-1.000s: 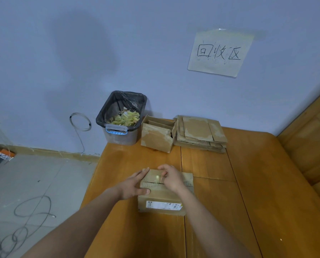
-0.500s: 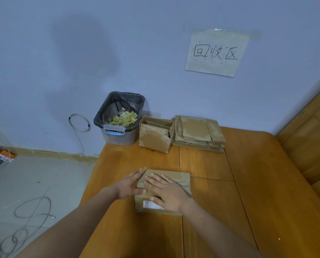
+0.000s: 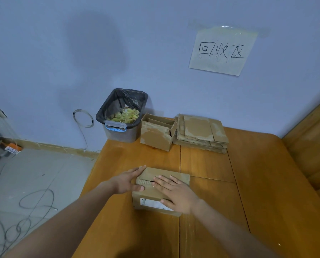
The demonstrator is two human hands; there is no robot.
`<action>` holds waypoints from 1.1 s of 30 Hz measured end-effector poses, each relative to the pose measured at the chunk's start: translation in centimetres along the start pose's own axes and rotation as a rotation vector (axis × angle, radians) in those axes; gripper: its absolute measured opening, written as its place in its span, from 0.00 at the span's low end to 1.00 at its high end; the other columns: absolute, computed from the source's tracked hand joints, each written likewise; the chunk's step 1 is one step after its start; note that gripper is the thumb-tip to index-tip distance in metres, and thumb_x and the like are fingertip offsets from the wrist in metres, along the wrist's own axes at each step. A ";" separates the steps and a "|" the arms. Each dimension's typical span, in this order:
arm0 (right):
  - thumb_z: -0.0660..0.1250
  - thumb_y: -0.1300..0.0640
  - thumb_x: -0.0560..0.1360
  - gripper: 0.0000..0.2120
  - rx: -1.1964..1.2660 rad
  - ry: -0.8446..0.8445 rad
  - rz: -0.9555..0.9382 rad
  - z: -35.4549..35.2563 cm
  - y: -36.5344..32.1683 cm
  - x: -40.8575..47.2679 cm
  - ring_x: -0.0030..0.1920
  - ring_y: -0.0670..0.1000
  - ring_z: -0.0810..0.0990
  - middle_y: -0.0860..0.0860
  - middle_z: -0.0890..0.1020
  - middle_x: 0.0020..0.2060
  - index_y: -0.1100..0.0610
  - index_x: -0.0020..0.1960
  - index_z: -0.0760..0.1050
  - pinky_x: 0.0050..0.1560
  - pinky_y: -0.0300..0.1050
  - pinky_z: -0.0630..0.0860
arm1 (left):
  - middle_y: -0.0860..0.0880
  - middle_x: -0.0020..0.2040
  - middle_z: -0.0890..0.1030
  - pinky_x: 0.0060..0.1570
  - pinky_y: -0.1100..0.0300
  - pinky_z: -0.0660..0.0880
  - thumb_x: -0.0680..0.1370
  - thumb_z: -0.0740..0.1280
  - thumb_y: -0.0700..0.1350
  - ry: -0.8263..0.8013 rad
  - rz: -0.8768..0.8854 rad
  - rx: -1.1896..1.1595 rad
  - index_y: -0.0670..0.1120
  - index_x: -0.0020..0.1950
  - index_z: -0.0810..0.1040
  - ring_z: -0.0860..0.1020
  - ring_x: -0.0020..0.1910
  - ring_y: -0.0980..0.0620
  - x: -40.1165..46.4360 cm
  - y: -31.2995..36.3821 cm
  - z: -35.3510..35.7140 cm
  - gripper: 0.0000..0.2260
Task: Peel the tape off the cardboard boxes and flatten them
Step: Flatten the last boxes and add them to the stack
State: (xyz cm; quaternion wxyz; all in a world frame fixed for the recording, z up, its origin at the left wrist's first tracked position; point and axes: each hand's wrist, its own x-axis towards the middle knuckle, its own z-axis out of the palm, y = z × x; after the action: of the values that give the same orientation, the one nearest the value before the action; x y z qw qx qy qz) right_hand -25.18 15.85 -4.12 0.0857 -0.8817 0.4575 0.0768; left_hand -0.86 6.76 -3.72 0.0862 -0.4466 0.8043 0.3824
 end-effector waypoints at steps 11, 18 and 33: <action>0.47 0.39 0.80 0.31 0.033 0.040 0.056 1.1 -0.5 0.3 0.74 0.43 0.33 0.42 0.38 0.75 0.49 0.79 0.42 0.72 0.49 0.28 | 0.52 0.79 0.36 0.75 0.52 0.37 0.74 0.60 0.69 0.129 0.145 0.368 0.46 0.79 0.38 0.34 0.77 0.54 0.8 2.8 2.5 0.47; 0.47 0.41 0.81 0.30 0.069 0.067 0.028 1.2 0.4 -0.1 0.74 0.41 0.35 0.41 0.39 0.75 0.49 0.79 0.43 0.73 0.45 0.32 | 0.55 0.78 0.35 0.76 0.52 0.40 0.68 0.52 0.76 0.185 0.093 0.335 0.49 0.79 0.37 0.31 0.74 0.57 1.0 2.7 3.5 0.50; 0.59 0.58 0.80 0.14 0.791 0.479 0.298 0.0 -1.6 0.9 0.65 0.41 0.68 0.45 0.75 0.64 0.55 0.63 0.78 0.70 0.49 0.66 | 0.57 0.75 0.31 0.76 0.50 0.45 0.66 0.49 0.78 0.173 0.080 0.375 0.49 0.79 0.36 0.29 0.72 0.58 1.0 2.9 3.5 0.52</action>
State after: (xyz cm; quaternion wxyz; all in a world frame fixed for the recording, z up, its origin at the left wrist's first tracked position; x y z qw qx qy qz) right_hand -23.35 16.07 -4.19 0.2946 -0.6995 0.5796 -0.2966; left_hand -4.46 9.41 -5.06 0.0830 -0.4218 0.8828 0.1895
